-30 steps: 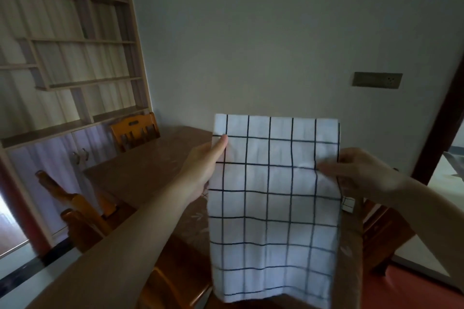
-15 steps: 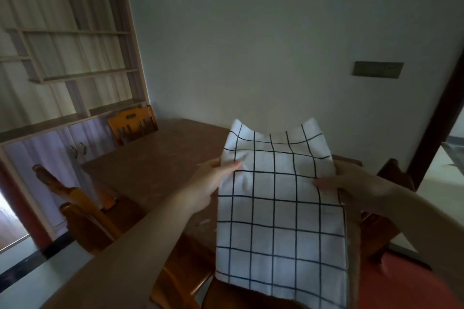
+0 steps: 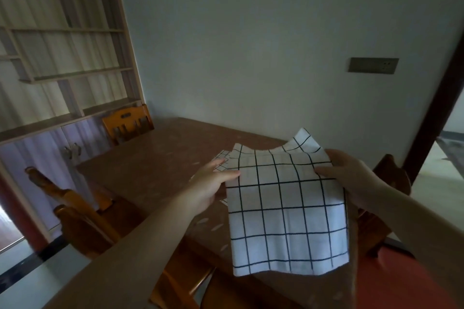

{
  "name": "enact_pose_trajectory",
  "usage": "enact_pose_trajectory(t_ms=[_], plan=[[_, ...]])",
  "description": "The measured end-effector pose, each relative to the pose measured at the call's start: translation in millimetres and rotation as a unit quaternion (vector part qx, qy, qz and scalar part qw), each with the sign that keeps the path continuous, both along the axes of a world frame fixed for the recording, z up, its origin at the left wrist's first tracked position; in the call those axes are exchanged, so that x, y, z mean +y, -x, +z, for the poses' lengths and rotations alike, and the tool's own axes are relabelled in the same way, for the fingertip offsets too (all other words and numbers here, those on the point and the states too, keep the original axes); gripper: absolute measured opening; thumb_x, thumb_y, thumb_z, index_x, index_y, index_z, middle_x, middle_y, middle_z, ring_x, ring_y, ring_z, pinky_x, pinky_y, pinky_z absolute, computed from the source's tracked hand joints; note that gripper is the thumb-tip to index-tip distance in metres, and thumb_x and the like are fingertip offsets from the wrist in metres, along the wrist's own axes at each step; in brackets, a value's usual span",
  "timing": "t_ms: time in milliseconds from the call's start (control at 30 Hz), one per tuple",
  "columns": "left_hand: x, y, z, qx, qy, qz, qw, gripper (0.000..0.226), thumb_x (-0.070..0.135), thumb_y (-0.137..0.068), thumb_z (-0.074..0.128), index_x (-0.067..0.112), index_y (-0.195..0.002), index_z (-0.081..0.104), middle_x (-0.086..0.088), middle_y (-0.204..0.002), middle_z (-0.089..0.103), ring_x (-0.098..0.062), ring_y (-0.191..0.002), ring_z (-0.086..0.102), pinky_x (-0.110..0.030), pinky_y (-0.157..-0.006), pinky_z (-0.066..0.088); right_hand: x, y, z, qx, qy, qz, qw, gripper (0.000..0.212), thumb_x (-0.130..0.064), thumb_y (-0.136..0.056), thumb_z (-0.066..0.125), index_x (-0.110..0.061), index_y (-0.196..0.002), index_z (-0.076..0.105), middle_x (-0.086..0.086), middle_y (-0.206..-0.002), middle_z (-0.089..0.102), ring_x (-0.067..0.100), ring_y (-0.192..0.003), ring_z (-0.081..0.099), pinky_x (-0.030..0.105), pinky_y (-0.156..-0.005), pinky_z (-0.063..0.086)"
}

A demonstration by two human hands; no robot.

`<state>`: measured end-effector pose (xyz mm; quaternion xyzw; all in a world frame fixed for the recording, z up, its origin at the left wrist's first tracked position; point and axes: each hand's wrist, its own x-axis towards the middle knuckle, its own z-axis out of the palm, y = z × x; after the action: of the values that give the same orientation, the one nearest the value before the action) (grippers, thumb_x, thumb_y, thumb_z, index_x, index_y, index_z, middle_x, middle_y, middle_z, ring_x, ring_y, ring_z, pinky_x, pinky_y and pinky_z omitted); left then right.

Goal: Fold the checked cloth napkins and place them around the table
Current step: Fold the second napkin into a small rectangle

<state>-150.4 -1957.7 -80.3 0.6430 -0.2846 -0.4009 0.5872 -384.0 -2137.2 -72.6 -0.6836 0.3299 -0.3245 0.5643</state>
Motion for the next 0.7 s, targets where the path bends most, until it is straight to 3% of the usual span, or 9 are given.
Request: enact_pose_trajectory(t_ms=[67,167,300,433,533,633,700], plan=[[0,0,-2,0.026,-0.013,-0.014,0.999,0.092,0.012,-0.071,0.083,0.033,-0.147,0.036,-0.008,-0.153,0.040,-0.032,-0.134,0.045,-0.045,-0.097,0.045,1,-2,-1,0.016,0.025,-0.038,0.999,0.049,0.001,-0.079,0.073,-0.014,-0.124,0.060,0.001,-0.118,0.067,0.020,-0.106,0.064,0.038,-0.094,0.049],[-1,2,-5,0.037,-0.031,-0.040,0.998,0.106,-0.004,-0.067,0.081,0.042,-0.148,0.030,-0.007,-0.154,0.037,-0.032,-0.134,0.043,-0.053,-0.111,0.028,2,-3,0,0.043,0.068,-0.103,0.991,0.060,-0.003,-0.081,0.075,-0.014,-0.135,0.050,-0.002,-0.115,0.057,0.014,-0.098,0.055,0.026,-0.082,0.040],[-6,2,-9,0.045,-0.010,-0.002,0.999,0.104,-0.013,-0.071,0.075,0.035,-0.151,0.028,-0.012,-0.144,0.049,-0.029,-0.115,0.059,-0.041,-0.091,0.050,4,-4,-4,0.033,0.071,-0.135,0.988,0.059,-0.011,-0.079,0.079,-0.016,-0.131,0.053,0.000,-0.111,0.061,0.001,-0.082,0.056,0.018,-0.068,0.041],[-8,-2,-13,0.049,0.006,0.047,0.998,0.102,-0.012,-0.073,0.075,0.031,-0.151,0.027,-0.014,-0.137,0.054,-0.026,-0.100,0.066,-0.038,-0.078,0.056,6,-1,-6,0.022,0.034,-0.105,0.994,0.076,-0.011,-0.070,0.085,-0.024,-0.135,0.047,0.001,-0.120,0.054,0.021,-0.105,0.059,0.035,-0.088,0.050],[-8,-5,-11,0.061,0.022,0.072,0.995,0.098,-0.011,-0.074,0.075,0.029,-0.150,0.029,-0.008,-0.118,0.061,-0.028,-0.104,0.066,-0.034,-0.071,0.057,6,4,-7,0.064,0.107,-0.026,0.992,0.064,0.001,-0.069,0.082,-0.029,-0.120,0.058,-0.006,-0.119,0.063,0.018,-0.109,0.062,0.038,-0.097,0.050],[-6,-7,-6,0.049,0.041,0.083,0.994,0.083,-0.010,-0.078,0.072,0.027,-0.145,0.041,-0.012,-0.125,0.060,-0.022,-0.095,0.067,-0.022,-0.051,0.050,9,7,-3,0.154,0.232,0.010,0.960,0.045,-0.002,-0.075,0.078,-0.039,-0.096,0.064,-0.020,-0.101,0.065,0.000,-0.094,0.063,0.017,-0.083,0.048],[-5,-8,-2,-0.020,0.040,0.073,0.996,0.067,-0.006,-0.080,0.071,0.029,-0.135,0.055,-0.006,-0.128,0.061,-0.015,-0.091,0.065,-0.019,-0.049,0.046,14,6,1,0.198,0.293,0.001,0.935,0.035,-0.009,-0.079,0.075,-0.039,-0.093,0.066,-0.021,-0.097,0.063,0.007,-0.087,0.067,0.016,-0.074,0.050]])
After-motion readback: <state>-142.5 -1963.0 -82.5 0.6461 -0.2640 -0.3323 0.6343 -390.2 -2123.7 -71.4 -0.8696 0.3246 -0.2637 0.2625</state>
